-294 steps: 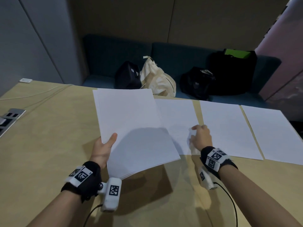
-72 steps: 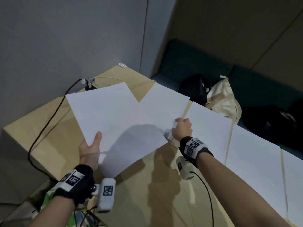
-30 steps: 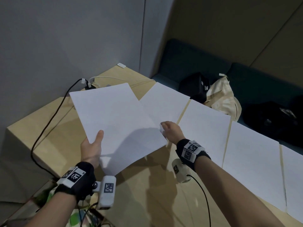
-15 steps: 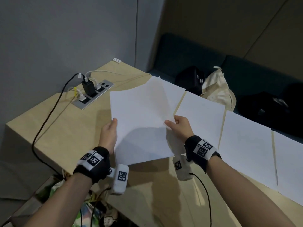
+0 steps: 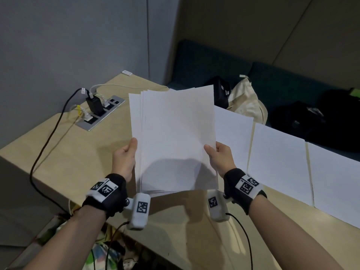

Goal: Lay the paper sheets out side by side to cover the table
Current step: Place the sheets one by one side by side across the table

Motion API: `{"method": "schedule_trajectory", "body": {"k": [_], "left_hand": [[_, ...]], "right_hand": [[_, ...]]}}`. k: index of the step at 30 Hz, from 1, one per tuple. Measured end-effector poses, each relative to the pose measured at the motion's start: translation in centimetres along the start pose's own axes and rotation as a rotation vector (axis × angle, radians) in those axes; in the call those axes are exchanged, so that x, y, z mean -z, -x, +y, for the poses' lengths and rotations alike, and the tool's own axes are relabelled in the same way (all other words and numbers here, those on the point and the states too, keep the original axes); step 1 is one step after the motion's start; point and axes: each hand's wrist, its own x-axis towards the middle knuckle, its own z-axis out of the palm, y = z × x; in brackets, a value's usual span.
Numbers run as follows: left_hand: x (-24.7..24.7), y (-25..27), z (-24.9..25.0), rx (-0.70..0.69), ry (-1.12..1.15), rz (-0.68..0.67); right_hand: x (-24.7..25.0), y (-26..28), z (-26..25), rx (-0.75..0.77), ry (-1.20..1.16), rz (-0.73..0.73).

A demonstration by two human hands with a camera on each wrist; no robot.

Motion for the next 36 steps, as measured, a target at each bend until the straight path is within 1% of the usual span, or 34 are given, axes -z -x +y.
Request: {"method": "schedule_trajectory", "body": {"k": [2, 4, 8, 10, 12, 14, 16, 18, 22, 25, 28, 29, 30, 31, 33, 35, 36], "left_hand": [[-0.2, 0.0, -0.1, 0.012, 0.011, -0.026], [-0.1, 0.2, 0.1, 0.019, -0.025, -0.048], [0.1, 0.4, 0.1, 0.016, -0.042, -0.057], [0.2, 0.5, 0.1, 0.010, -0.057, -0.083], [0.5, 0.5, -0.1, 0.024, -0.065, -0.113], [1.7, -0.1, -0.5, 0.018, -0.112, -0.114], [3.3, -0.9, -1.2, -0.003, -0.237, -0.087], [4.8, -1.4, -2.1, -0.034, -0.376, -0.023], [7.1, -1.7, -3.9, -0.046, -0.662, 0.053], [7.7, -1.7, -4.6, -0.059, -0.789, 0.105], [7.2, -1.0, -4.3, -0.142, -0.885, 0.168], [6.7, -0.5, -4.1, -0.173, -0.937, 0.160], [6.0, 0.2, -3.7, -0.208, -0.983, 0.125], [5.2, 1.0, -3.5, -0.241, -1.020, 0.060], [3.6, 2.5, -3.7, -0.274, -1.103, -0.139], [2.7, 3.3, -4.4, -0.212, -1.241, -0.336], [2.5, 3.2, -4.8, -0.177, -1.292, -0.388]], "right_hand": [[0.2, 0.4, 0.1, -0.002, -0.008, 0.043], [0.4, 0.9, 0.2, -0.019, -0.048, 0.073], [0.9, 1.8, 0.3, -0.018, -0.077, 0.090], [1.2, 2.2, 0.6, -0.020, -0.100, 0.098], [1.5, 2.6, 0.9, -0.025, -0.132, 0.120], [2.0, 3.0, 1.3, -0.024, -0.160, 0.160], [2.6, 3.2, 1.7, -0.037, -0.217, 0.213], [3.2, 3.3, 2.2, -0.065, -0.261, 0.262], [4.1, 3.9, 3.0, -0.097, -0.288, 0.306], [4.5, 4.4, 3.4, -0.135, -0.312, 0.356], [5.1, 4.6, 3.7, -0.160, -0.327, 0.393], [5.4, 4.7, 3.7, -0.164, -0.324, 0.405], [5.6, 4.7, 3.7, -0.166, -0.319, 0.416], [5.9, 4.8, 3.6, -0.168, -0.313, 0.428], [6.4, 4.8, 3.5, -0.168, -0.303, 0.447], [6.8, 5.0, 3.4, -0.167, -0.291, 0.467], [6.9, 5.0, 3.4, -0.167, -0.284, 0.475]]}}
